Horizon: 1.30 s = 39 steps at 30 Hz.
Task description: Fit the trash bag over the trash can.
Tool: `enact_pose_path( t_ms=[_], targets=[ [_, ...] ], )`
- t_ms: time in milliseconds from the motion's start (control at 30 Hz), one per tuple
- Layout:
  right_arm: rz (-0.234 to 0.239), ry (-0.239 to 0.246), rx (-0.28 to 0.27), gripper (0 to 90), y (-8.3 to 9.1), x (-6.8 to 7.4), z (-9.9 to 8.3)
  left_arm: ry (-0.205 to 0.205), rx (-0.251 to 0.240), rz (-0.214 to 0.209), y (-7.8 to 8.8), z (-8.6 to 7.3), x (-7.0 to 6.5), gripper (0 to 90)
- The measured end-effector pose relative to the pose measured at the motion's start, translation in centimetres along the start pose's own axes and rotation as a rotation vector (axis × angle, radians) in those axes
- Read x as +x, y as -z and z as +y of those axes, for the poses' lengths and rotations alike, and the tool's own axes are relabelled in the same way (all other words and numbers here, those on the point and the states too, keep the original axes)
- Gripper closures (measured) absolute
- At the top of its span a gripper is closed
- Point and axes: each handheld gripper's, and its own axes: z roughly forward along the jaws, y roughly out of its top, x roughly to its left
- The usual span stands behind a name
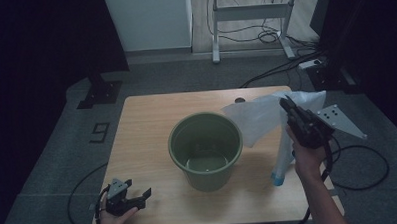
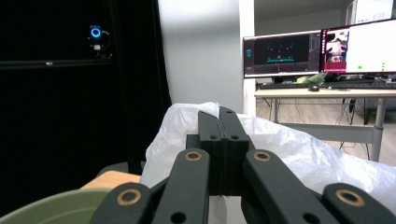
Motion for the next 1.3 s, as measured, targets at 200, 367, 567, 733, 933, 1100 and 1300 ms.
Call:
enact_pose_path(
  t_ms=[200,367,567,733,933,1100,1300],
  targets=[
    [0.000,-0.002,-0.032,88.8,0.3,0.0,1.7,-0.003,0.003,-0.002,-0.1,0.0,-0.1,11.3],
    [0.004,0.018,-0.059,88.8,0.3,0.8,3.4,-0.003,0.007,-0.002,-0.1,0.0,-0.1,11.2],
    [0.023,0.031,-0.090,88.8,0.2,1.9,5.0,0.005,0.002,-0.002,0.0,-0.1,0.1,11.3],
    [0.058,0.048,-0.127,88.8,0.4,3.5,6.6,0.008,-0.001,-0.002,0.0,-0.1,0.2,11.3],
    [0.086,0.071,-0.141,88.8,0.7,4.7,7.3,0.009,-0.002,-0.003,0.1,-0.1,0.2,11.2],
    [0.103,0.064,-0.132,88.8,0.8,5.2,6.3,0.010,-0.001,-0.002,0.0,-0.1,0.3,11.2],
    [0.116,0.063,-0.155,88.8,0.7,5.6,7.8,0.007,0.004,-0.002,-0.1,-0.1,0.2,11.3]
  ],
)
